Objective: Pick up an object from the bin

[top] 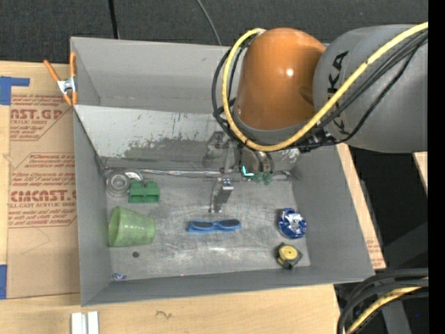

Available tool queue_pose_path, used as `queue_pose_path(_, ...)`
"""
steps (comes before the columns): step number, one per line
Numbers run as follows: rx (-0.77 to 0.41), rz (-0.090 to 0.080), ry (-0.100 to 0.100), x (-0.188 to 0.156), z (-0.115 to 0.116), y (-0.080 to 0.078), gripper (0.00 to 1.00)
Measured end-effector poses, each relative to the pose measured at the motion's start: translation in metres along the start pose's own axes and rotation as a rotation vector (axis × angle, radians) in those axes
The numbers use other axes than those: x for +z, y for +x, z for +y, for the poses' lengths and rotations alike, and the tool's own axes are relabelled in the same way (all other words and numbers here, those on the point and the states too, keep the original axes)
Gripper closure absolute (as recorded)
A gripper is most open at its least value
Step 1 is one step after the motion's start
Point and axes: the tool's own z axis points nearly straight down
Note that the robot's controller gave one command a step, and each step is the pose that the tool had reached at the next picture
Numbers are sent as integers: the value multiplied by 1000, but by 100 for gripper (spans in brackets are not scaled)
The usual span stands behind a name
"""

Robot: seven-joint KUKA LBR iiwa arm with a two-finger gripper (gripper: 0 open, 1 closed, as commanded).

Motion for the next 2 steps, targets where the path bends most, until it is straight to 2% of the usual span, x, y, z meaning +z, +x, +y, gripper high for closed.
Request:
queue_pose_path(1, 250, -1, 2, 92, -66, 12, 0)
queue_pose_path(2, 105, -14, -1, 162, -69, 25, 0)
